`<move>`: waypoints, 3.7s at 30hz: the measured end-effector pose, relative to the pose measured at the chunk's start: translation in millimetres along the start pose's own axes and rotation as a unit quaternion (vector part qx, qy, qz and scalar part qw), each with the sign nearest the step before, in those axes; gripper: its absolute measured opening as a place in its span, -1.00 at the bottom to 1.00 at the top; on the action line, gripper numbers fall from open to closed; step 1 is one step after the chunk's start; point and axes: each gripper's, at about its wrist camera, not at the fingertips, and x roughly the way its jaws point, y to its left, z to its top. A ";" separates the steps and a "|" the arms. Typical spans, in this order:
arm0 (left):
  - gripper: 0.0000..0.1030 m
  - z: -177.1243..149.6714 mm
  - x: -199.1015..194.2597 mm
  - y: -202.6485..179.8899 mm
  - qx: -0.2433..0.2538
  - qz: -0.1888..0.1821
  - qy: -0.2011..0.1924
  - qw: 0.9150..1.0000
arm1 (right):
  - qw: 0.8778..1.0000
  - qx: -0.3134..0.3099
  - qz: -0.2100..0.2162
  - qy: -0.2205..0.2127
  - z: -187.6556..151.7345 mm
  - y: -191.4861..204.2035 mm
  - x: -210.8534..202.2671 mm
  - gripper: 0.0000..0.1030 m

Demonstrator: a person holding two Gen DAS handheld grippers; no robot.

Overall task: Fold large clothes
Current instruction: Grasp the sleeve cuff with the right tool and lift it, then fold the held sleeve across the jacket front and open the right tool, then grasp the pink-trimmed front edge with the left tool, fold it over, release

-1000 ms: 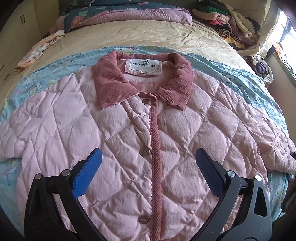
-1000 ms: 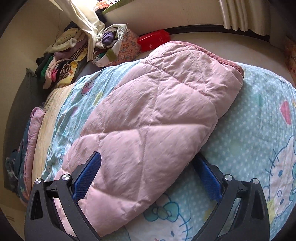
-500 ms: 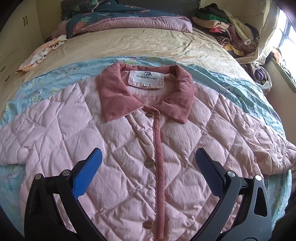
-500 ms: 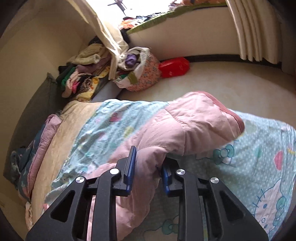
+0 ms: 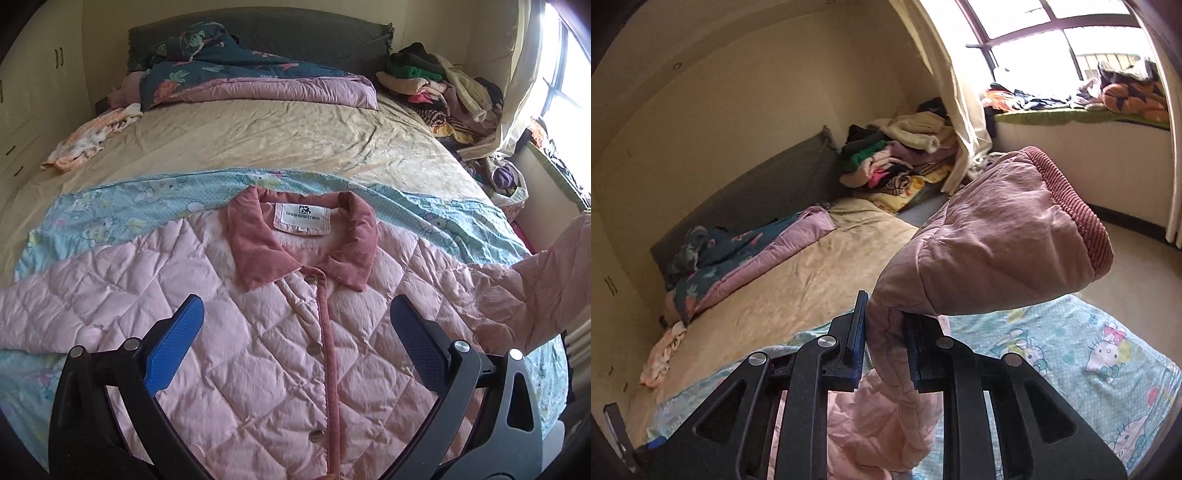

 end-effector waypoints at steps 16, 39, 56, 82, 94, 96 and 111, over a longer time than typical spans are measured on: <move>0.84 4.5 -34.0 62.0 -0.038 -0.026 -0.019 0.999 | 0.991 -0.101 0.083 0.004 -11.0 118.3 -19.5 -0.66; 0.84 -9.7 -24.8 129.9 -0.102 -0.075 0.002 0.992 | 0.963 -0.221 0.141 0.066 -91.4 250.4 14.8 -0.66; 0.84 -31.7 -6.8 168.4 -0.151 -0.103 0.016 0.983 | 0.911 -0.357 0.149 0.145 -228.5 314.2 52.2 -0.65; 0.84 -76.7 73.1 166.2 -0.255 -0.193 0.155 0.935 | 0.892 -0.272 0.217 0.289 -266.1 281.8 45.8 0.43; -0.71 -46.2 42.8 134.9 -0.124 -0.116 0.056 0.984 | 0.941 -0.197 0.116 0.249 -209.0 179.2 52.3 0.43; -0.73 -34.3 29.5 137.1 -0.115 -0.105 0.027 0.987 | 0.947 -0.184 0.110 0.238 -198.2 169.0 53.2 0.43; -0.73 -58.9 62.2 166.4 -0.110 -0.044 0.069 0.991 | 0.933 -0.171 0.095 0.301 -209.3 164.9 111.1 0.43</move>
